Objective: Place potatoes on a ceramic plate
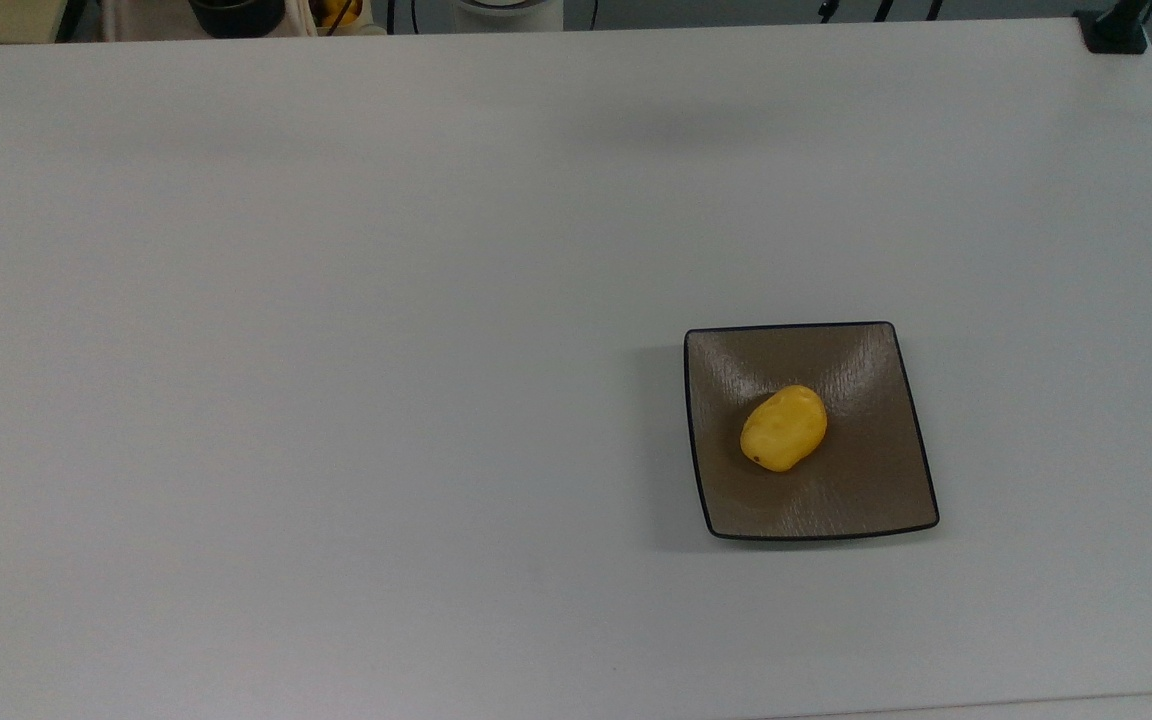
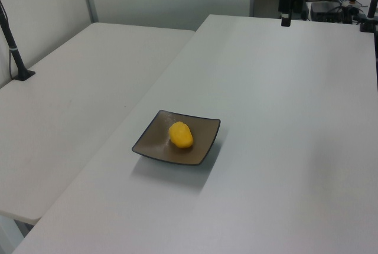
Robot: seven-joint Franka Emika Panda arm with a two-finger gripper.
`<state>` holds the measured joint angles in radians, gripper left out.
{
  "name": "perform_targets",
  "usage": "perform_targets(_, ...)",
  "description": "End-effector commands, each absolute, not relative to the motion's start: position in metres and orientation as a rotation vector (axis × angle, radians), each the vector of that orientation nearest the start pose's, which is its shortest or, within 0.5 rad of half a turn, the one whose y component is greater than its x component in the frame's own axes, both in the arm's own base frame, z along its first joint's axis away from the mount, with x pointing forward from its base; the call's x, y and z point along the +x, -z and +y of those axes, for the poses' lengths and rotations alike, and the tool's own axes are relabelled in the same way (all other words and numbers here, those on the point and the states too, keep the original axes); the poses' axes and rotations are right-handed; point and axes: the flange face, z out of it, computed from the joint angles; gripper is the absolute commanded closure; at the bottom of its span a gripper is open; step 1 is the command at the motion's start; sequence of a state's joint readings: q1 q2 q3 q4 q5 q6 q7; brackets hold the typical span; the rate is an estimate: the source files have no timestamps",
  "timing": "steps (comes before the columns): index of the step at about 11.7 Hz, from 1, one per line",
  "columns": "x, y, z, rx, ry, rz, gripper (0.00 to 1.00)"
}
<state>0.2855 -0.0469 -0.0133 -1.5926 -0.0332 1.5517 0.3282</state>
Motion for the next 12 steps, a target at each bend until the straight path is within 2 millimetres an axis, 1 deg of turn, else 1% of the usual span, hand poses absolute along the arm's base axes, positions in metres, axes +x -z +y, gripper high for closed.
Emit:
perform_targets(1,0.509,-0.635,0.123,-3.117,0.134,0.003,0.00)
perform_targets(4,0.519,-0.629,0.127,-3.094,0.188,-0.183,0.00)
perform_targets(5,0.526,-0.622,0.129,-3.085,0.187,-0.242,0.00)
perform_targets(6,0.532,-0.619,0.128,-3.079,0.209,-0.296,0.00)
perform_targets(7,0.534,-0.619,0.124,-3.069,0.224,-0.288,0.00)
perform_targets(9,0.538,-0.613,0.126,-3.060,0.207,-0.284,0.00)
perform_targets(12,0.539,-0.612,0.126,-3.061,0.204,-0.280,0.00)
